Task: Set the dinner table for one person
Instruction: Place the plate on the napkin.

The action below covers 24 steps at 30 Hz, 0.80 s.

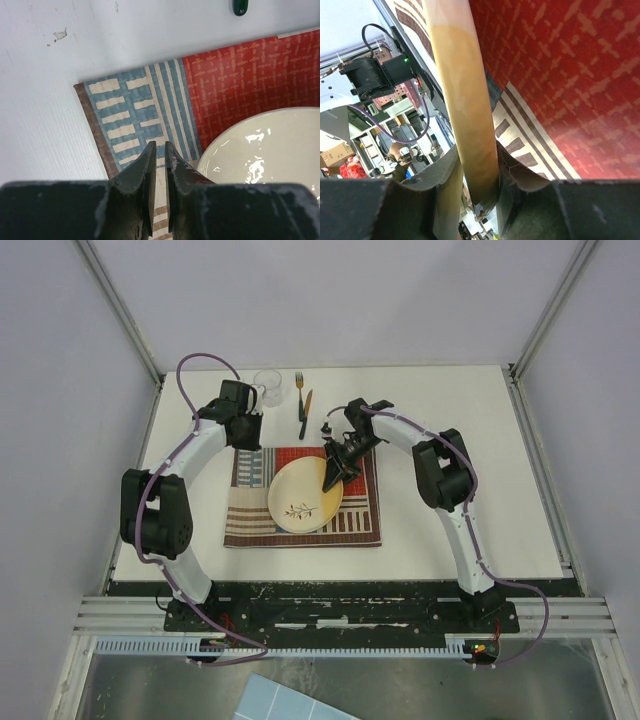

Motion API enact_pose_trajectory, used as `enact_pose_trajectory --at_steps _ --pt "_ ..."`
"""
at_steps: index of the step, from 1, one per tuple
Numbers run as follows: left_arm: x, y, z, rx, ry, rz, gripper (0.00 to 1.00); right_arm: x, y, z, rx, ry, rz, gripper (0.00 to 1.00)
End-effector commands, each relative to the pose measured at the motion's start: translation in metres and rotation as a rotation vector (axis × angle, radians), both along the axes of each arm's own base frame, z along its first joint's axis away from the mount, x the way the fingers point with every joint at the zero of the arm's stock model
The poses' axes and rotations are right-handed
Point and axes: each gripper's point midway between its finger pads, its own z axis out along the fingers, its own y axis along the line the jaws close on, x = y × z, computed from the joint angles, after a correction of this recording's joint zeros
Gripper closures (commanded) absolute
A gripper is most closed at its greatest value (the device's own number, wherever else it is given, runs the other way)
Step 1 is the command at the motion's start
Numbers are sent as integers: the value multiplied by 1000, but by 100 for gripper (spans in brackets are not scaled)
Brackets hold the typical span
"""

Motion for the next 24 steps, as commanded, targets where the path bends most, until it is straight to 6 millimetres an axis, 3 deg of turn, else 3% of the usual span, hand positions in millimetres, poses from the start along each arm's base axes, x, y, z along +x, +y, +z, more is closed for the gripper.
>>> enact_pose_trajectory --at_steps 1,16,24 --pt "13 -2 17 -11 -51 -6 82 9 7 18 47 -30 1 65" --pt "13 -5 15 -23 -43 -5 82 17 16 25 83 -39 -29 66" --pt "15 -4 14 -20 -42 -4 83 15 18 15 64 -30 -16 64"
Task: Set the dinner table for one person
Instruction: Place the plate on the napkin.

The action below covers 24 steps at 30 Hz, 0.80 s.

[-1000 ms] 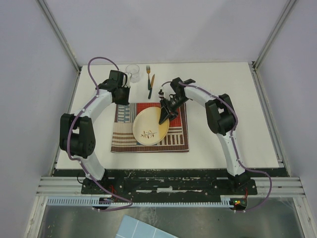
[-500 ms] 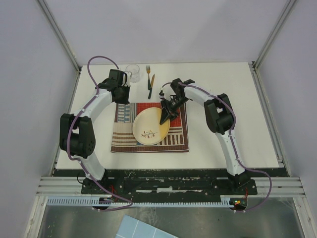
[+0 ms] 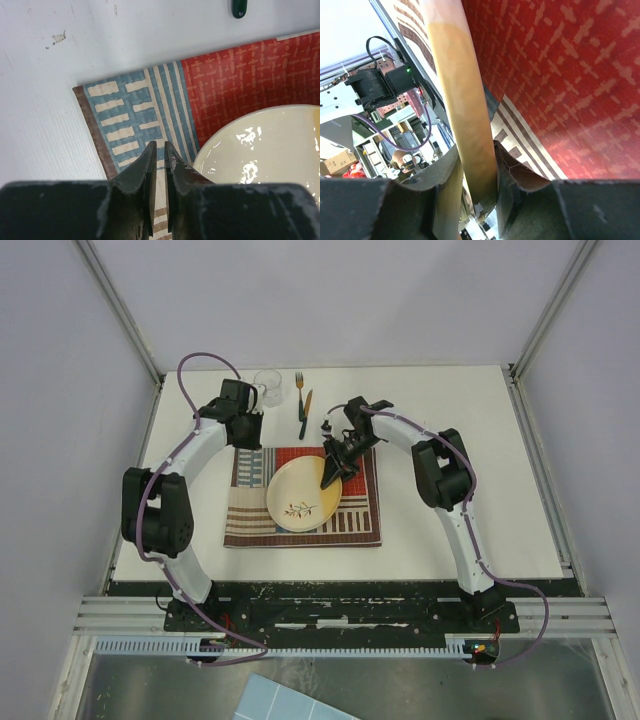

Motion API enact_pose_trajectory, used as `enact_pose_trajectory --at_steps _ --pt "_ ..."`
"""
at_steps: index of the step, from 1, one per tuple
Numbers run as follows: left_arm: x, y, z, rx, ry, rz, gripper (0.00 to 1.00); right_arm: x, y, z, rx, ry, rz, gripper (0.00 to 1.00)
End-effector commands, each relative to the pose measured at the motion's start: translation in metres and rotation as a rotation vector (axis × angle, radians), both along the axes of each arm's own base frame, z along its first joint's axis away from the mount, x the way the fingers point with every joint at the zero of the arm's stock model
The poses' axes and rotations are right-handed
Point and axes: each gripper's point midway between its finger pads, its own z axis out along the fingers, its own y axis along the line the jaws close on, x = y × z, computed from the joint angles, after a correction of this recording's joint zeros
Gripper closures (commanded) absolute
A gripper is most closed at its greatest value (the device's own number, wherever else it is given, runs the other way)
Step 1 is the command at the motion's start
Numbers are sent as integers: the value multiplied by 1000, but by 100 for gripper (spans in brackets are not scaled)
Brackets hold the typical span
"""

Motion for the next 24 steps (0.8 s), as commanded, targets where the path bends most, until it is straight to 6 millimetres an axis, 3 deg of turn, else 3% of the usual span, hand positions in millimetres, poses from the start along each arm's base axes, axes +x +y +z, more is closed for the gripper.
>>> enact_pose_trajectory --at_steps 1,10,24 --pt "13 -3 14 -16 -42 -1 83 5 11 18 54 -28 21 63" --pt "14 -1 15 -5 -47 2 78 5 -6 12 -55 -92 74 58" --pt "12 -1 13 -5 -40 -5 79 13 -26 5 -191 -185 117 58"
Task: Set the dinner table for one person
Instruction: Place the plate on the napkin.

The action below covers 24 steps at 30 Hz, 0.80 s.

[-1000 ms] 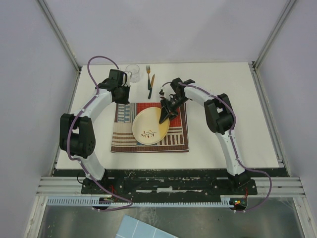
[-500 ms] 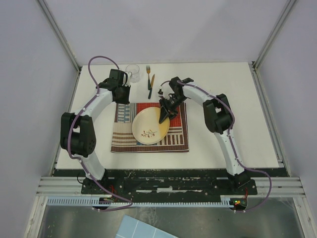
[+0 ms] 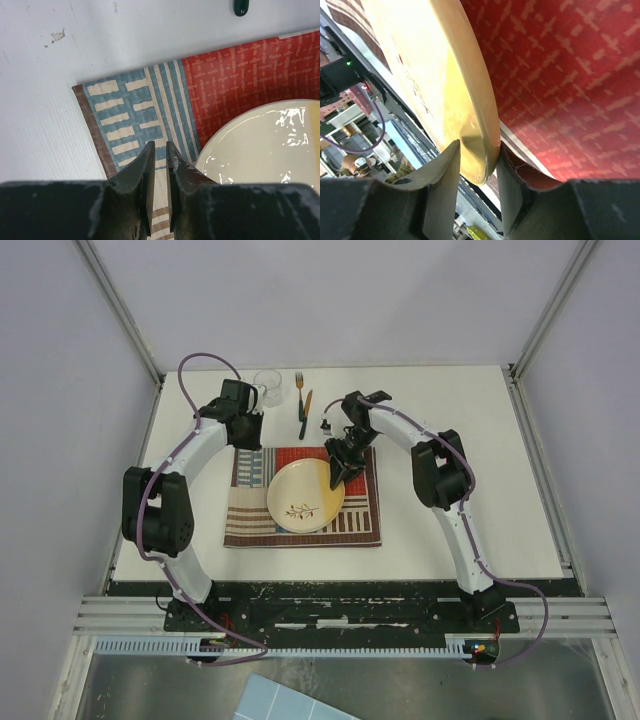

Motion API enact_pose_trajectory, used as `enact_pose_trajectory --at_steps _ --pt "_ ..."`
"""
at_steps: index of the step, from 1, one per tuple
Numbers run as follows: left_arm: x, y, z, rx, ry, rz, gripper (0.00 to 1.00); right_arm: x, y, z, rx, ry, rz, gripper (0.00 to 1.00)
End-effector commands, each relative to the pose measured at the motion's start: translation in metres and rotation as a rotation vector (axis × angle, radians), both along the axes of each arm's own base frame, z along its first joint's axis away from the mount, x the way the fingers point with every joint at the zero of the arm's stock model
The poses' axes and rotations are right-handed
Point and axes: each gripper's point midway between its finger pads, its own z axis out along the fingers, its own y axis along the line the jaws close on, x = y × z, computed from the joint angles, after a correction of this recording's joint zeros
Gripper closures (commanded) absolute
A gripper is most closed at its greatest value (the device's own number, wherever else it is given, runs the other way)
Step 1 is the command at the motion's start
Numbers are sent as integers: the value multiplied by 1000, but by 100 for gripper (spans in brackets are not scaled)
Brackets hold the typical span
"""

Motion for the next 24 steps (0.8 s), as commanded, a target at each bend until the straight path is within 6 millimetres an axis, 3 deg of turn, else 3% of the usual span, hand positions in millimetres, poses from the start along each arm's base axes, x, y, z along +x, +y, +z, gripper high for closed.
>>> enact_pose_trajectory --at_steps 1,11,20,24 --pt "11 -2 17 -11 -51 -7 79 7 -1 15 -12 -63 25 58" --pt "17 -4 24 -19 -70 -8 79 7 -5 0 -53 -53 31 60" --pt "11 -6 20 -26 -48 -20 80 16 -15 1 -108 -126 41 60" --pt "5 -6 13 -27 -26 -24 69 19 -19 2 -124 -153 48 60"
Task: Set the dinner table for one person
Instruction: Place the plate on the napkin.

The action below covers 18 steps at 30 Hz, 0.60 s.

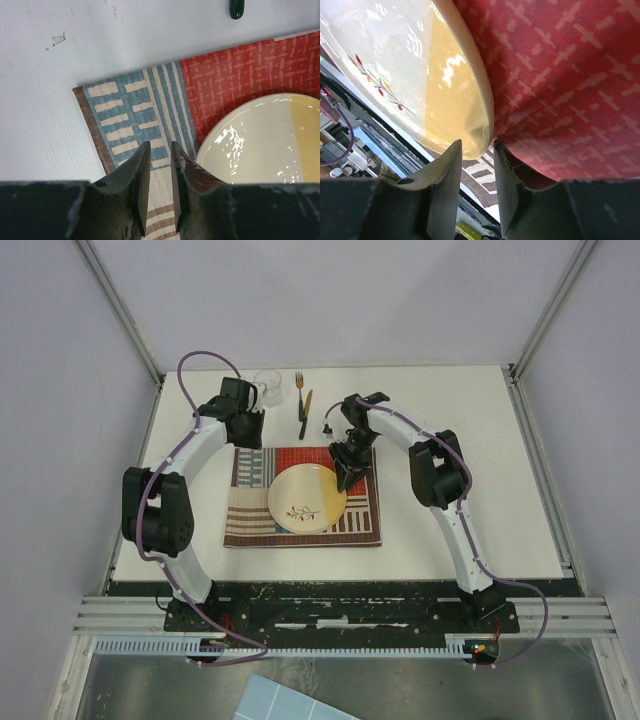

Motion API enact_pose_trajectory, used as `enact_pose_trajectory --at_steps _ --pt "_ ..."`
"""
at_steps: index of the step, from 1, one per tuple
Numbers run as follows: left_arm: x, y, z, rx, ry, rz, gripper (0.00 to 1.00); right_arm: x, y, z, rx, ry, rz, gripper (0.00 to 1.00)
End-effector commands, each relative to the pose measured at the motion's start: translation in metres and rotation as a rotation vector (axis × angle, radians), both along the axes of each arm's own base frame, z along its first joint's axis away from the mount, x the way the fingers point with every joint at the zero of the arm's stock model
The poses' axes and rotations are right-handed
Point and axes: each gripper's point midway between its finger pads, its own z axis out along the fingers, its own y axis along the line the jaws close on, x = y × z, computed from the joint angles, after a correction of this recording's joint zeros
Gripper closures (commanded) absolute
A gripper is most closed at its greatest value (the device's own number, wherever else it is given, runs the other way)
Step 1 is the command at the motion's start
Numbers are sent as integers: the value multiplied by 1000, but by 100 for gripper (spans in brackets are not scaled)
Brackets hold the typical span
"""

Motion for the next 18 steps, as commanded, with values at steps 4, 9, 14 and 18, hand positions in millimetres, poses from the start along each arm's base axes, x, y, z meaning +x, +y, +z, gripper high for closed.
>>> enact_pose_trajectory --at_steps 4,9,14,18 --pt "-8 -9 0 -26 7 -37 67 15 -1 24 2 -116 37 61" --pt "-21 -14 -7 -16 27 -58 67 17 0 24 0 -117 44 63" --pt "-35 -19 -16 -12 57 -78 66 25 2 28 5 -139 41 63" --pt "-43 -20 -28 -1 77 -81 66 27 5 26 13 -127 41 63"
